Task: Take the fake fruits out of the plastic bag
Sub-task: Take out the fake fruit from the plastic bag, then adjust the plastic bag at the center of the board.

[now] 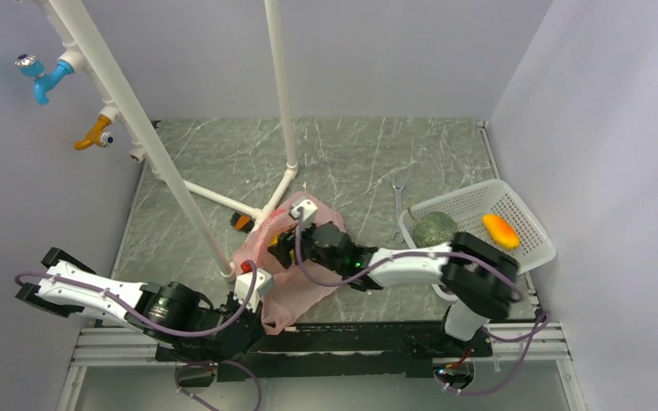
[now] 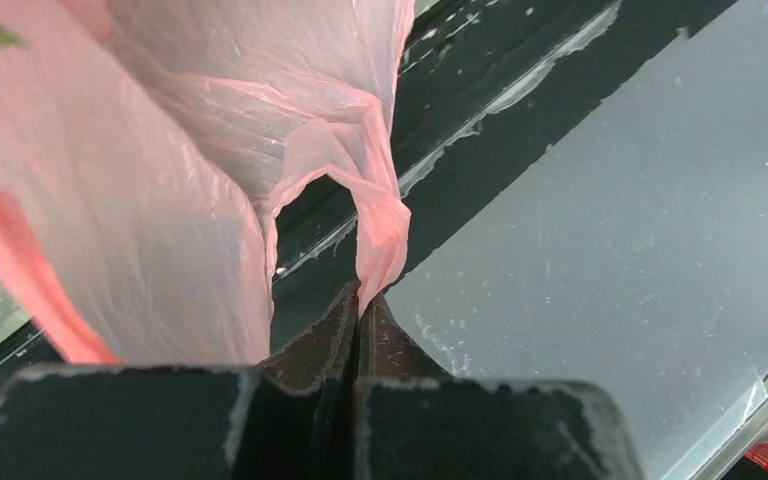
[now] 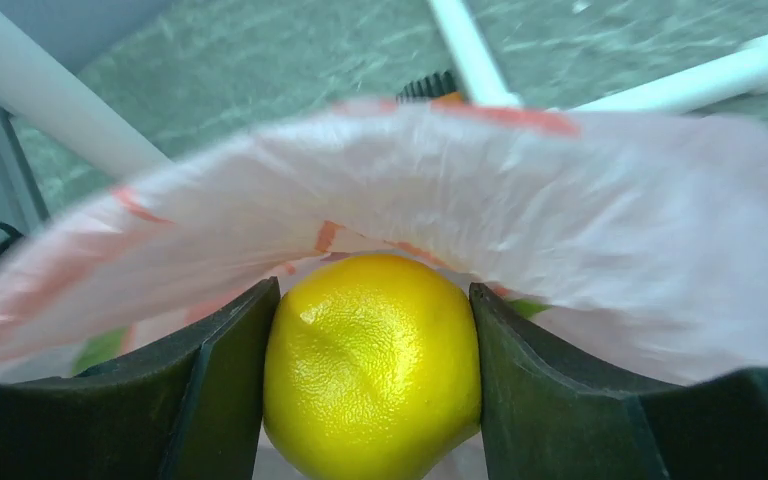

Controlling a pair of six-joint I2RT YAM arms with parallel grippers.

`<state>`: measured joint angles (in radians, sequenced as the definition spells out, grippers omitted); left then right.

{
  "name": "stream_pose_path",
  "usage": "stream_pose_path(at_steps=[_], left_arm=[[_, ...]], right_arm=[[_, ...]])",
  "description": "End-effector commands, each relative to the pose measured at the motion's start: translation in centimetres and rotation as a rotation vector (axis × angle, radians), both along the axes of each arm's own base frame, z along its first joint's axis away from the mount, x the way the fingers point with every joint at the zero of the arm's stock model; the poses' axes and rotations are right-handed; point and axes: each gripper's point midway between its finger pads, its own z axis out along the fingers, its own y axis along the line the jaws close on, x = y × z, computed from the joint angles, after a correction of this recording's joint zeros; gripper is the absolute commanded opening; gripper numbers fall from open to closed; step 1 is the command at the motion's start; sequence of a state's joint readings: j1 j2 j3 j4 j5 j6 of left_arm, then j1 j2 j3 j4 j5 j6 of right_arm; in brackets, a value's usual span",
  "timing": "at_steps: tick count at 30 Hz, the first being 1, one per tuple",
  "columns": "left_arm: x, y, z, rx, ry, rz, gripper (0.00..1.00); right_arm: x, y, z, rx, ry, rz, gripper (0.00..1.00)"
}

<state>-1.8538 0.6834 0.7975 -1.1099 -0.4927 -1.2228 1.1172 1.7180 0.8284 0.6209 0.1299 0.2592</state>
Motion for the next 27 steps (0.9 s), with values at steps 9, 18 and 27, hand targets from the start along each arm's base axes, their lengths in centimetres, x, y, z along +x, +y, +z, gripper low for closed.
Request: stream_pose_path(at_steps=[9,18,27], left_arm=[[-0.4,2.2,-4.2,0.067,0.081,0.073,0.0],[-1.1,3.2,-7.0,0.086,0.205,0.219,0.0],[-0.2,-1.2,-7.6,-0.06,0.191,0.247,0.0]], right_arm=[[-1.7,-11.7,6.3,0.019,-0.034,-0.222,0.08],[-4.1,-18.1,12.7,0.166,-0.059,-0.273,0.08],[-4.1,-24.2,16.2,0.169,-0.148,-0.413,0.12]])
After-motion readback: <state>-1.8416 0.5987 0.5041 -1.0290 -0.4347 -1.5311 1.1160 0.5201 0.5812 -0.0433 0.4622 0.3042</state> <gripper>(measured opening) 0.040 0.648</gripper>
